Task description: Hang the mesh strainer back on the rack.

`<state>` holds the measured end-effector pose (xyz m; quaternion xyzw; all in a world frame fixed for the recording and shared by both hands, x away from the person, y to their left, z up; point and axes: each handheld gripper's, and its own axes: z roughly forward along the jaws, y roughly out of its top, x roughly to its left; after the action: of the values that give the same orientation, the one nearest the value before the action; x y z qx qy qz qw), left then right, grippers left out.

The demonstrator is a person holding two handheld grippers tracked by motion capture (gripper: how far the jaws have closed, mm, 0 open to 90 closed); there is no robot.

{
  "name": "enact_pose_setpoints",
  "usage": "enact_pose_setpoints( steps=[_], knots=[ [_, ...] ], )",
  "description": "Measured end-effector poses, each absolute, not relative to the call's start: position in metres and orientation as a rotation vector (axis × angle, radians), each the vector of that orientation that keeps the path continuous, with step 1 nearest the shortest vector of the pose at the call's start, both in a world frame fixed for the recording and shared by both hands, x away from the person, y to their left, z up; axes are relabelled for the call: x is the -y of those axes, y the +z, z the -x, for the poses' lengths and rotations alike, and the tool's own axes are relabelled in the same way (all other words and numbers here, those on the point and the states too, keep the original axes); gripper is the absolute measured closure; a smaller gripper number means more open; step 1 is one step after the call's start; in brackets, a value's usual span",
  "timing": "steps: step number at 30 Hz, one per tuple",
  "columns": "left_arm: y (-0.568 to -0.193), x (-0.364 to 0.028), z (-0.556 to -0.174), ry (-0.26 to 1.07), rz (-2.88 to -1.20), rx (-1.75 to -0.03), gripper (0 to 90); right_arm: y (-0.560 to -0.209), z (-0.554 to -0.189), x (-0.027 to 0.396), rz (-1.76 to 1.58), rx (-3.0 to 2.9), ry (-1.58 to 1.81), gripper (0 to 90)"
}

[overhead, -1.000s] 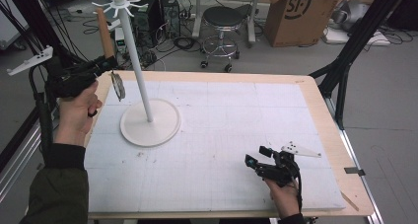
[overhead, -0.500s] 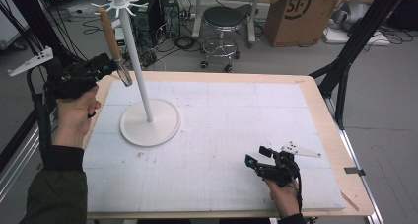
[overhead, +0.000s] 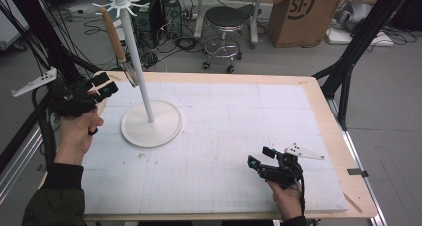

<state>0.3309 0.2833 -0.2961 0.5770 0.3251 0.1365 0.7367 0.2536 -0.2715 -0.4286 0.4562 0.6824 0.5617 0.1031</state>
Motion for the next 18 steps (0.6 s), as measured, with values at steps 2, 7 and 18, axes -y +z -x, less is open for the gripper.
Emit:
enact_pose_setpoints(
  steps=[2, 7, 18],
  knots=[
    [-0.303, -0.281, -0.327, 0.294, -1.27, -0.714, 18.4, -0.428, -0.253, 0.27, -1.351, -2.018, 1.658, 17.6],
    [-0.318, -0.275, -0.319, 0.279, -1.298, -0.722, 18.4, -0.429, -0.253, 0.268, -1.326, -2.022, 1.649, 17.6],
    [-0.336, -0.266, -0.303, 0.281, -1.317, -0.699, 19.8, -0.427, -0.253, 0.261, -1.306, -2.033, 1.648, 17.6]
  ],
)
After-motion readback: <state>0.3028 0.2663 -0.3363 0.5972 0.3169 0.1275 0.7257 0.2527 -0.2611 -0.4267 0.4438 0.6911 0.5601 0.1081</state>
